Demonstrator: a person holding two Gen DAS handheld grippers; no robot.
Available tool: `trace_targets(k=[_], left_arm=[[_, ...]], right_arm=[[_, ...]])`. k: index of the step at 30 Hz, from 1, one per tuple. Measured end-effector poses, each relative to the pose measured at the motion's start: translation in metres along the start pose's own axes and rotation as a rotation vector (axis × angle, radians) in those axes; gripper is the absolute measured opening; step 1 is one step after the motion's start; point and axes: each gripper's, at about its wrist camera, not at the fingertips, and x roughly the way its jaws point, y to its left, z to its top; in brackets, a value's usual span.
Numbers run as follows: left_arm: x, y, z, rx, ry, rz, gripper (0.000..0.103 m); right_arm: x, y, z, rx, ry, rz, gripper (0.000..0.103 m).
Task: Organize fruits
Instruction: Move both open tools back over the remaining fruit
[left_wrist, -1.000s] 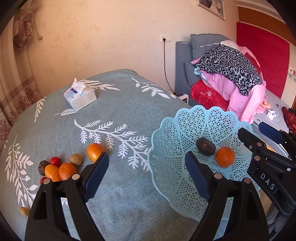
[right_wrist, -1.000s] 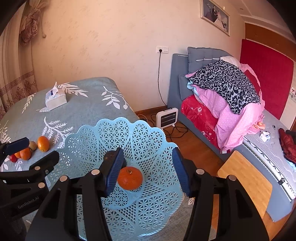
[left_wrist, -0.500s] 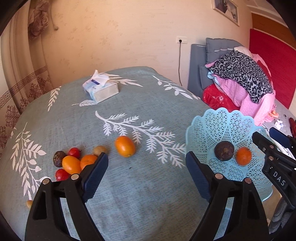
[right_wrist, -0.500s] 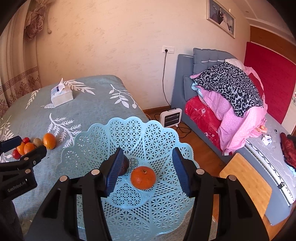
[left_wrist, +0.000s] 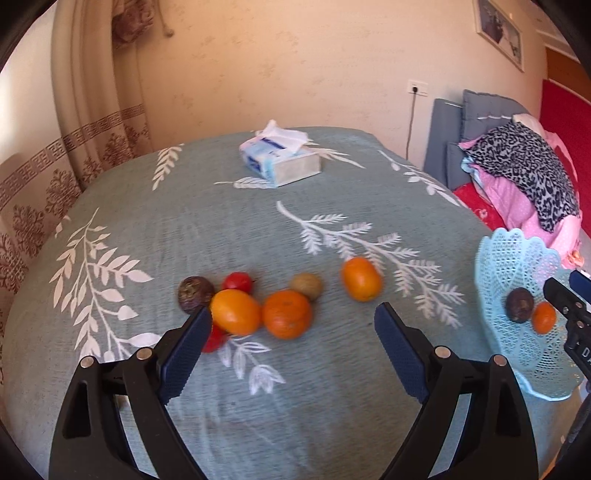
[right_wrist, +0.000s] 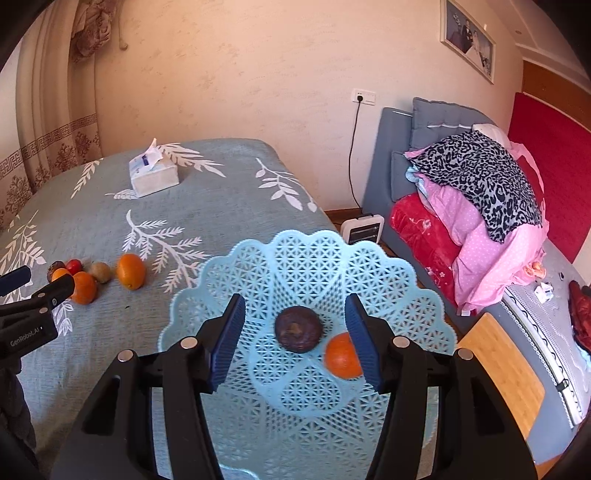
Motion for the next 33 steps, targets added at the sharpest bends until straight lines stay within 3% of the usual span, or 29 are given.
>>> trace_targets(k=[7, 11, 27, 33], left_arm=[[0.006, 0.039, -0.006, -0.049, 0.017, 0.058, 0.089], [0.008, 0.057, -0.010, -0.066, 0.026, 0.086, 0.089], [0.020, 0.108, -0.017, -0.124, 0.058, 0.159, 0.089], [0.025, 0.120, -0.019, -0.136, 0.075, 0.181, 0.089]], right_arm=[[0.006, 0.030, 0.004, -0.038, 0.015, 0.039, 0.059], [0.008, 0.049, 0.007, -0.060, 0.013, 0.061, 0.067], [0.025, 0.115, 0.007, -0.158, 0.045, 0.144, 0.068], [0.034, 0.132, 0.006, -0.151, 0.104, 0.311, 0.068]])
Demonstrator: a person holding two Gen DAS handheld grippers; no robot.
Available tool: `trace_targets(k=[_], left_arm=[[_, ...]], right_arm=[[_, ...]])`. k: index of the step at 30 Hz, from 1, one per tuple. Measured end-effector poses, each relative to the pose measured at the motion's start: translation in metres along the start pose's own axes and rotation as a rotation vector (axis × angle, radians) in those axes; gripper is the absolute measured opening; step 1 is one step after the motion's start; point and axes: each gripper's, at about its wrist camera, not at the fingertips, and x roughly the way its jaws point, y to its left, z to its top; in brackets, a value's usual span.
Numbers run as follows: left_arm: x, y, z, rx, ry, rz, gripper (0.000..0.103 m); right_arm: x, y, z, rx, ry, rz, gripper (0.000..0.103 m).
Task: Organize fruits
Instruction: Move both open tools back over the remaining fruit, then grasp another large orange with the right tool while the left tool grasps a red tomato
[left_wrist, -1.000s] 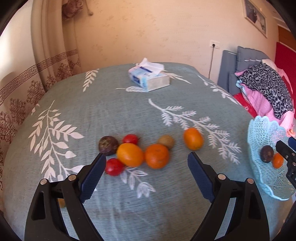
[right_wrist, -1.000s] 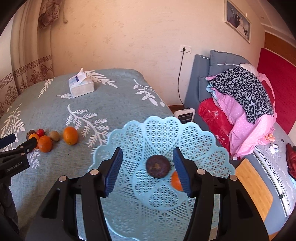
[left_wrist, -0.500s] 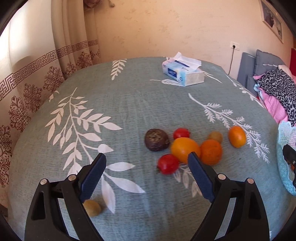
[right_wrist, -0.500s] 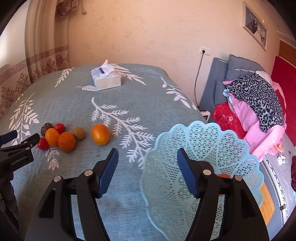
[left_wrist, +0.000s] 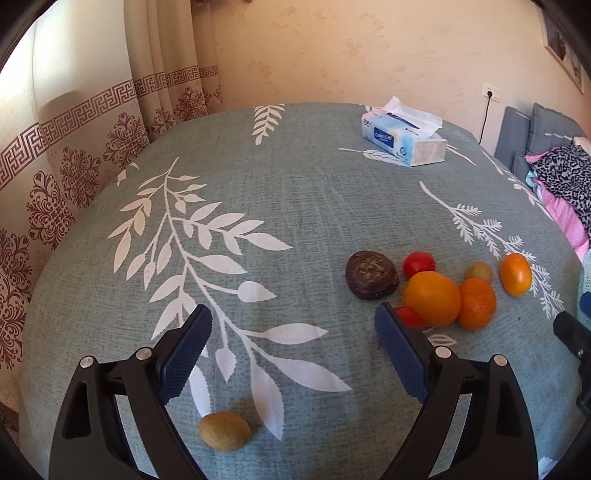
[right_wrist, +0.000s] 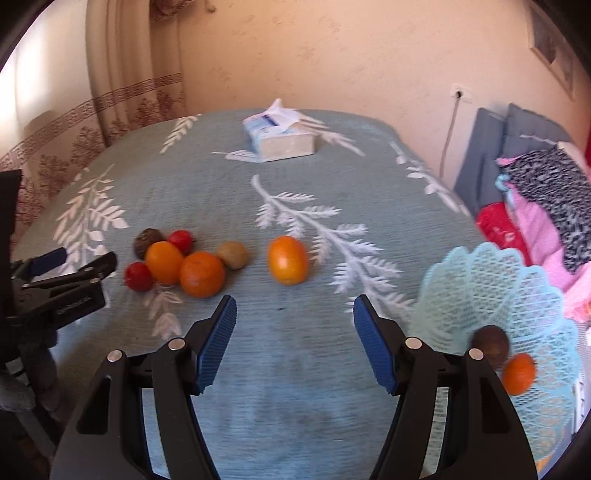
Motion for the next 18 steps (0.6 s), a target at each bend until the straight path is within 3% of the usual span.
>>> trace_targets(k=[9, 18], left_arm=[[0.009, 0.005, 0.001, 0.020, 0.021, 0.015, 0.089], [0.007, 0.002, -0.002, 0.032, 0.015, -0.016, 0.089]], right_arm=[[0.026, 0.027, 0.003, -0.025, 0.072, 0.162, 0.068], [0.064, 0.038, 0.013, -0.033, 0.137, 0.214, 0.067]])
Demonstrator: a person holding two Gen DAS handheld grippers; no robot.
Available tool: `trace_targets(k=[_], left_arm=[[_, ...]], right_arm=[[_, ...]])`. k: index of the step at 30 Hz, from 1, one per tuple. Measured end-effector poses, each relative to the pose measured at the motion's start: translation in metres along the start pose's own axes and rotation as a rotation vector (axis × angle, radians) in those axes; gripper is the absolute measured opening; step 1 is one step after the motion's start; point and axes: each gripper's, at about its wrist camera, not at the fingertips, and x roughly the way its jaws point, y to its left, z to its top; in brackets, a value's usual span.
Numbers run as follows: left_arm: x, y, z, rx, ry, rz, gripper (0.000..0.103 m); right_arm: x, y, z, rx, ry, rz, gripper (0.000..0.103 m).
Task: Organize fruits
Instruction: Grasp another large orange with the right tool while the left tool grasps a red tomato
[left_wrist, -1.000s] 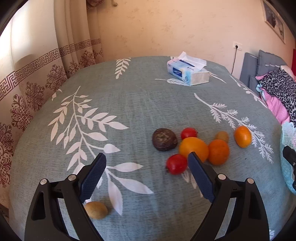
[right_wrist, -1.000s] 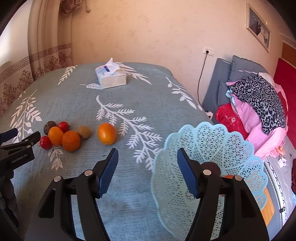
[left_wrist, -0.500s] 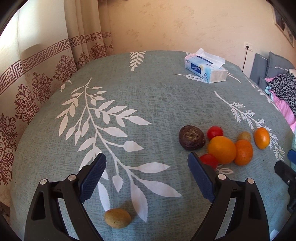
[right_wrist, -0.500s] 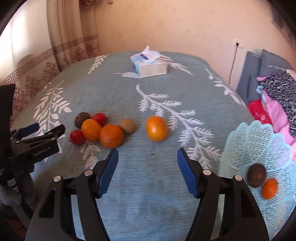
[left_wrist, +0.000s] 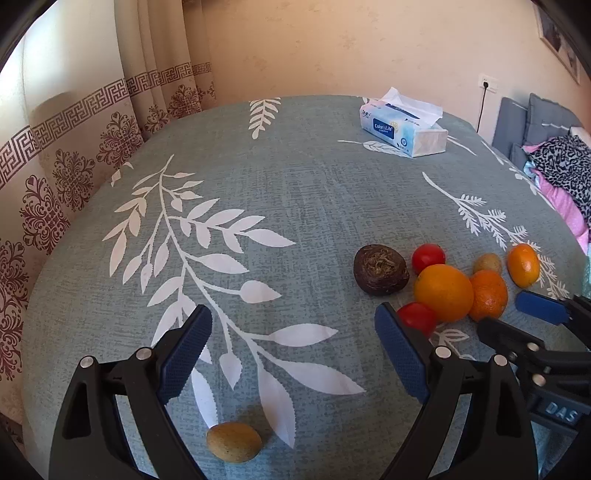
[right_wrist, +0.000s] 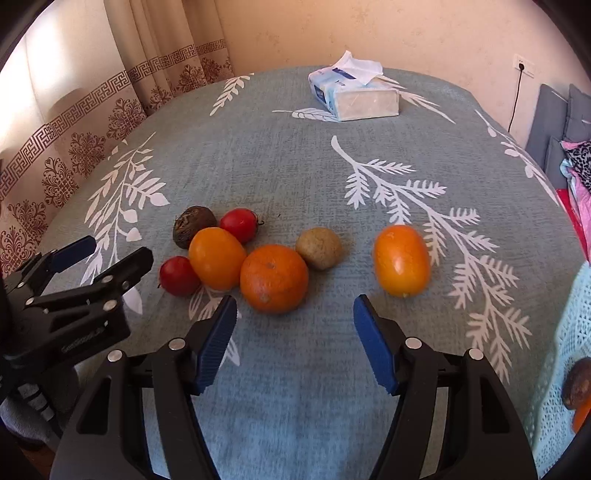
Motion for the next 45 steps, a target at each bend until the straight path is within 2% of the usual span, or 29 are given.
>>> trace_targets(k=[5, 7, 10, 22, 27, 33, 39, 41, 42, 44, 45], left_arm=[[-0.001, 0.002, 0.000, -0.007, -0.004, -0.013, 0.089], [-0.001, 0.002, -0.001, -0.008, -0.005, -0.017, 0.089], [-0.001, 0.001, -0.002, -0.007, -0.004, -0.023, 0.089], [-0.009, -0.011, -0.007, 0.025, -0.019, -0.079, 0.089], [-0.007, -0.020, -0.007, 0.025, 0.004, -0.124, 0.089], [-0.007, -0.029, -0.009, 0.039, 0.009, -0.141, 0.089], [0.003, -0.041, -0.007, 0.059, 0.045, -0.159, 0.073], [0.008, -0.044, -0.007, 0.064, 0.061, -0.162, 0.066], [0.009, -0.044, -0.008, 0.064, 0.068, -0.166, 0.059], [0.010, -0.045, -0.008, 0.068, 0.071, -0.167, 0.056], [0.009, -0.046, -0.009, 0.071, 0.068, -0.171, 0.051]], right_arm=[[0.011, 0.003, 0.006, -0.032, -0.012, -0.011, 0.065], [0.012, 0.004, 0.008, -0.043, -0.017, -0.016, 0.059], [0.011, 0.007, 0.007, -0.061, -0.023, 0.004, 0.041], [-0.010, -0.007, -0.011, -0.027, -0.060, -0.067, 0.040], [-0.020, -0.016, -0.014, 0.003, -0.088, -0.073, 0.040], [-0.027, -0.016, -0.015, 0.003, -0.118, -0.082, 0.040], [-0.034, -0.017, -0.017, 0.009, -0.138, -0.079, 0.040], [-0.036, -0.018, -0.017, 0.017, -0.143, -0.079, 0.040], [-0.038, -0.019, -0.017, 0.022, -0.146, -0.078, 0.040], [-0.040, -0.020, -0.018, 0.027, -0.151, -0.077, 0.040], [-0.041, -0.021, -0.018, 0.029, -0.154, -0.077, 0.040]])
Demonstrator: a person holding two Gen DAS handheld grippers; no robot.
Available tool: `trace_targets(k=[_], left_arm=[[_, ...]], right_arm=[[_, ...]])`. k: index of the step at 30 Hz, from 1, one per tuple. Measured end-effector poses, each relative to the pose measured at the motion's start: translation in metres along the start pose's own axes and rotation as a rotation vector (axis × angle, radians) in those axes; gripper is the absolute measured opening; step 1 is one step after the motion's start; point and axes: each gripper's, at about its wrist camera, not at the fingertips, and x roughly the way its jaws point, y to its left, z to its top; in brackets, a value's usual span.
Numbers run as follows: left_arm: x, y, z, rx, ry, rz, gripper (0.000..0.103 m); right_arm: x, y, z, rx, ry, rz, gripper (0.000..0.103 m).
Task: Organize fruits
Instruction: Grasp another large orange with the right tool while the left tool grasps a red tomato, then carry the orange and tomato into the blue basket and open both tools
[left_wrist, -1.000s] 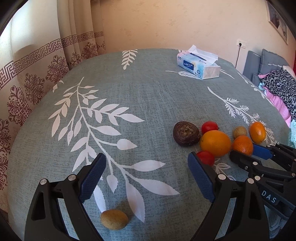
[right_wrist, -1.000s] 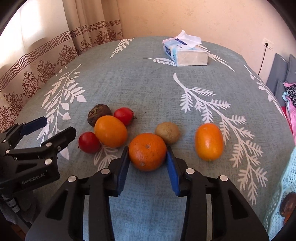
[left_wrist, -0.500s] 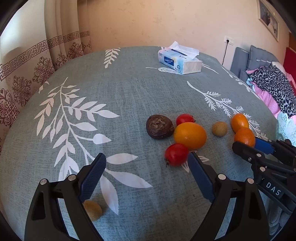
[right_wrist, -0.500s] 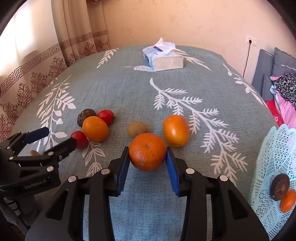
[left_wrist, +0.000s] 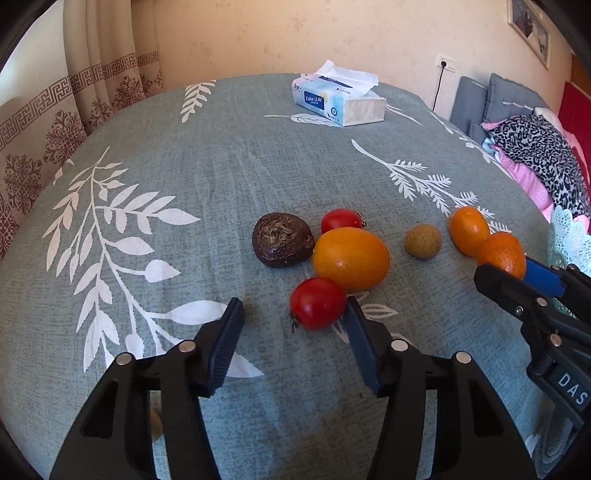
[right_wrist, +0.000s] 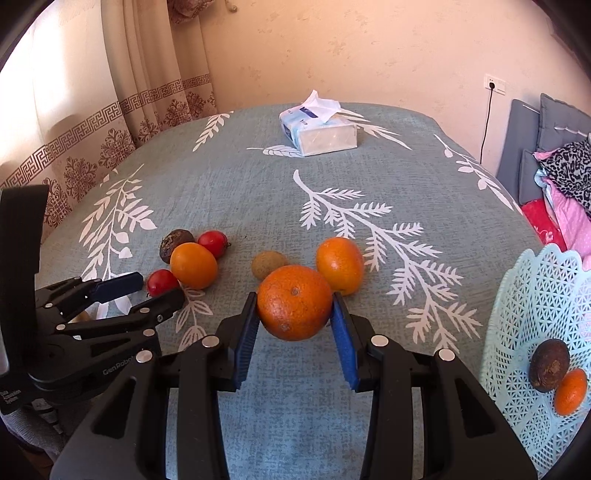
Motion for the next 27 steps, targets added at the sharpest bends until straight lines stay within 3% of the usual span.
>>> trace_targets(k=[6, 27], left_arm=[[-0.004, -0.011, -0.003, 0.045, -0.013, -0.010, 0.030], [-0.033, -0.055, -0.009, 0.130, -0.093, 0.016, 0.029]], right_arm=[[-0.007, -0.005, -0.002, 0.015, -0.011, -0.004, 0.040], [-0.058, -0.051, -0.011, 0.103, -0.087, -0.089, 0.040]])
